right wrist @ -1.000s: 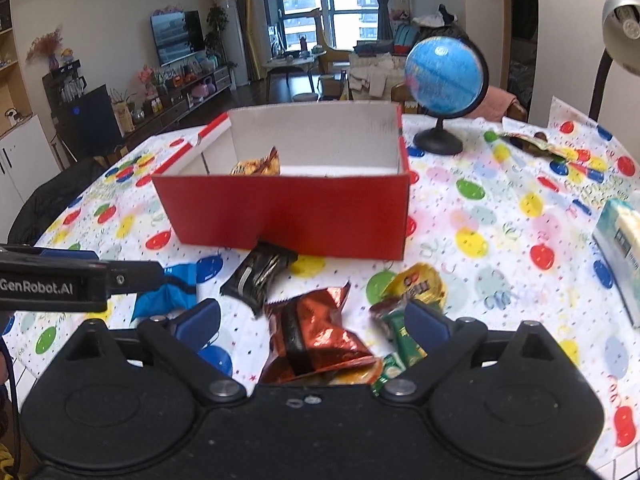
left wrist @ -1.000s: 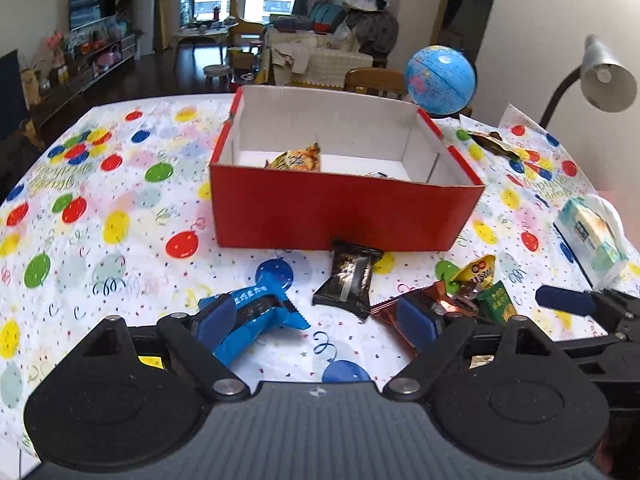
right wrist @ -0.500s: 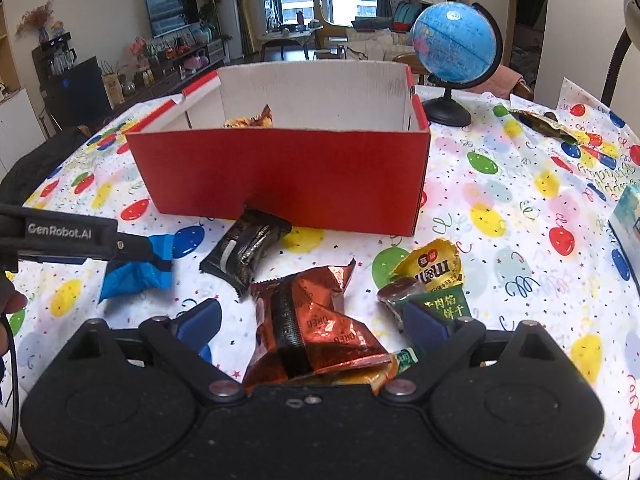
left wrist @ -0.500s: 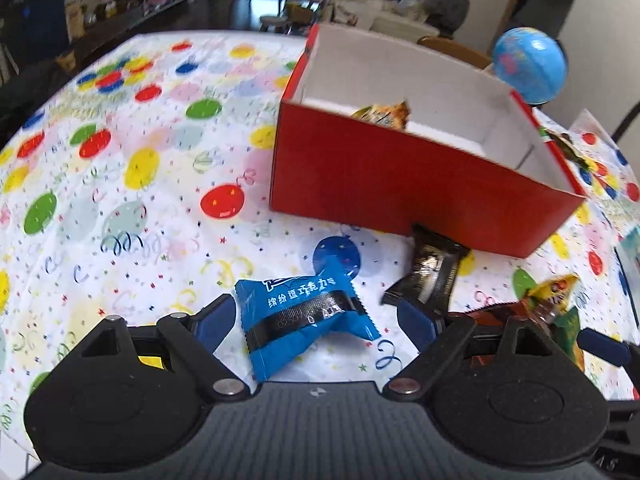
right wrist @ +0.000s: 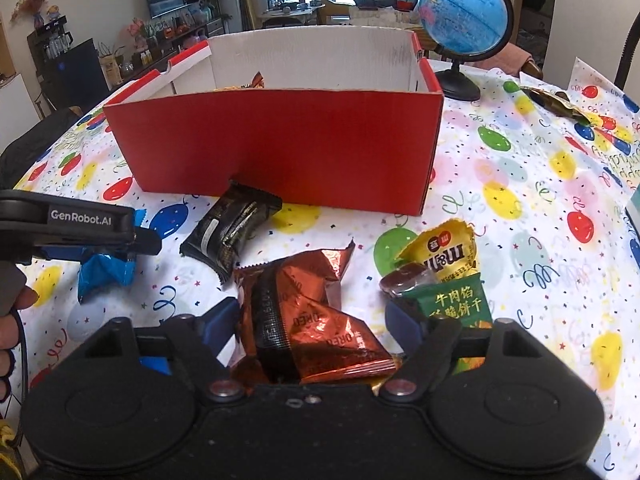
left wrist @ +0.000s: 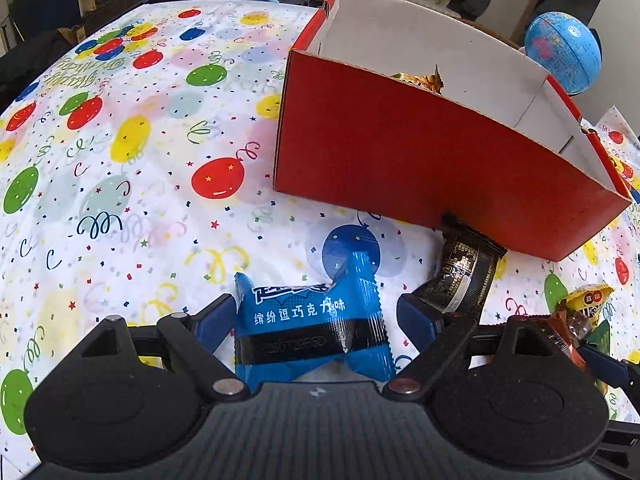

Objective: Organize snacks
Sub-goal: 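Grasp the blue chocolate packet with left gripper while right gripper grasps orange Oreo bag, then carry both packets into the red box and open both grippers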

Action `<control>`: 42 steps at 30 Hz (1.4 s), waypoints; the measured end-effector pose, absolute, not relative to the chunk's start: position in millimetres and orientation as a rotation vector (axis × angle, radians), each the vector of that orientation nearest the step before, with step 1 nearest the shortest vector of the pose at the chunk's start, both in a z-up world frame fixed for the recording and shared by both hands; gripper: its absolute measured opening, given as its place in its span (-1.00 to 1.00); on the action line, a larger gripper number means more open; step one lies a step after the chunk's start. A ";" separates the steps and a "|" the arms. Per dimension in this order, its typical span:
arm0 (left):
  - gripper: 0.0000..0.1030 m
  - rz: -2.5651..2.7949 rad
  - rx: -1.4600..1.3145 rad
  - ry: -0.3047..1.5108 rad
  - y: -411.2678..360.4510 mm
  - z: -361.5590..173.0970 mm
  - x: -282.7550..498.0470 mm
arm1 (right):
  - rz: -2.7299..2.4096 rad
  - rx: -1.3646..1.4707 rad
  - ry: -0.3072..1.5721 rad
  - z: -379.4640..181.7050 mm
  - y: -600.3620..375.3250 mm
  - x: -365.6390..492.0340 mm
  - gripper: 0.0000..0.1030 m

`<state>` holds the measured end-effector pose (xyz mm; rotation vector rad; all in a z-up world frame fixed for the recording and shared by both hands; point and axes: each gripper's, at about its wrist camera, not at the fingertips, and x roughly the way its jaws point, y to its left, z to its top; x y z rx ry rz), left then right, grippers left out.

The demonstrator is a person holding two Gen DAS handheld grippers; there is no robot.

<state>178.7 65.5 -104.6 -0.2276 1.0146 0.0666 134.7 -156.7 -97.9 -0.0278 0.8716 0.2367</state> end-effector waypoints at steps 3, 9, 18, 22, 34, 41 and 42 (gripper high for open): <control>0.49 0.067 -0.227 1.004 65.3 -103.8 177.9 | 0.247 -0.030 0.872 -97.8 -155.8 134.0 0.39; 0.20 0.069 -0.211 1.003 63.6 -103.8 174.2 | 0.242 -0.047 0.857 -94.7 -153.4 131.3 0.26; 0.12 0.061 -0.204 0.956 61.5 -86.8 154.8 | 0.238 -0.041 0.808 -81.0 -155.2 118.6 0.05; 0.12 0.039 -0.197 0.948 57.0 -72.4 144.6 | 0.241 -0.025 0.781 -69.2 -159.0 110.8 0.04; 0.13 -0.045 -0.143 0.844 35.0 -19.4 117.3 | 0.252 0.015 0.681 -26.3 -169.1 88.0 0.04; 0.13 -0.065 -0.100 0.782 25.5 11.2 118.3 | 0.248 0.019 0.628 -3.0 -172.6 89.5 0.04; 0.13 -0.067 -0.097 0.774 24.6 14.9 119.3 | 0.248 0.018 0.621 -0.1 -172.7 90.7 0.04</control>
